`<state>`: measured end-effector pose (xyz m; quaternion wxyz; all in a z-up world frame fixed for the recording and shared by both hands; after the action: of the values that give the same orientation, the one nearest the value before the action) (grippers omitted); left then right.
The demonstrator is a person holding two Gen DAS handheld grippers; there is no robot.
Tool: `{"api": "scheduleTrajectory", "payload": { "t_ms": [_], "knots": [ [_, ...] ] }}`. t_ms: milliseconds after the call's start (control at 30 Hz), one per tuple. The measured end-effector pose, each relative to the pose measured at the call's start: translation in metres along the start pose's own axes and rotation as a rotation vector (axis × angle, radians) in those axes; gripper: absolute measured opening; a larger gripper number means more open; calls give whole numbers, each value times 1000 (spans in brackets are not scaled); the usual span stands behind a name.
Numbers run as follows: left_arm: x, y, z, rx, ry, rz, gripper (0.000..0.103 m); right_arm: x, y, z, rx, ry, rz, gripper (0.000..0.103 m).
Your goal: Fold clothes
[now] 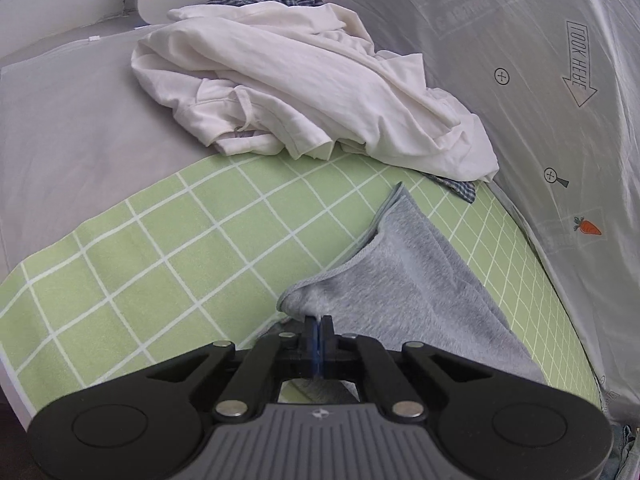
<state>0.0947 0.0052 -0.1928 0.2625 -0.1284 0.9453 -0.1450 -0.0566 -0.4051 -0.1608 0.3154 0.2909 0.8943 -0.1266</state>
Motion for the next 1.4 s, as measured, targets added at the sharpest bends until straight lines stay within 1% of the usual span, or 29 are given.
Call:
{"api": "scheduleTrajectory", "payload": {
  "t_ms": [67,133,200,233,267,300,333,400,500,567,667,767,833,933,1033,1067,1100,1133,1167,1233,1300,1400],
  "knots": [
    [12,11,3,-26,32,-12,0,0,0,1,-6,-1,15,101],
    [18,17,5,-52,67,1,1,0,2,2,-15,-7,32,101],
    [16,18,4,-55,65,24,2,-2,5,4,-24,-18,42,101],
    [12,18,1,-53,46,31,4,-4,6,6,-29,-23,46,101],
    [6,15,-3,-47,26,40,9,-6,7,7,-33,-26,51,101],
    [-1,13,-7,-42,4,52,18,-10,8,9,-38,-30,55,101],
    [-8,9,-10,-38,-18,66,22,-14,10,12,-41,-33,55,101],
    [-20,1,-12,-37,-46,110,34,-19,13,19,-42,-30,47,101],
    [-37,-17,-2,-40,-59,183,44,-25,23,34,-38,0,23,101],
    [-46,-30,12,-33,-53,224,49,-25,29,44,-33,26,1,101],
    [-57,-49,39,-19,-27,278,49,-26,32,57,-12,52,-8,101],
    [-69,-68,69,-13,2,335,49,-31,30,73,38,74,31,101],
    [-76,-77,87,-26,17,378,49,-33,26,82,71,89,61,101],
    [-83,-86,106,-24,19,427,49,-33,22,93,113,115,93,101],
    [-88,-93,119,-16,4,457,48,-35,23,97,134,103,98,102],
    [-89,-94,120,-14,-12,458,42,-36,24,98,138,96,97,103],
    [-90,-96,121,-10,-28,461,18,-37,26,99,141,88,94,103],
    [-91,-98,120,-5,-43,466,4,-39,27,100,144,78,96,103],
    [-92,-100,120,1,-58,470,0,-41,28,102,146,73,102,103],
    [-98,-104,114,-1,-106,483,0,-43,29,103,149,73,122,103],
    [-110,-108,104,-11,-162,490,0,-43,28,103,153,78,137,103],
    [-135,-110,92,-6,-233,446,0,-41,32,100,169,79,115,103]
  ]
}}
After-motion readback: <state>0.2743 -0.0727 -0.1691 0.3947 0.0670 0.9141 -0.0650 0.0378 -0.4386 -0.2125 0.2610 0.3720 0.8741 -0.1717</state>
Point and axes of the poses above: each gripper's, at about its wrist camera, not at the fingertips, and z roughly the way its jaws point, y to its left, x to its underside, the point moved 7 cm from there along z, roughly the way its jaws point, and after that the axes turned 9 degrees about z, right-handed, at the moved point
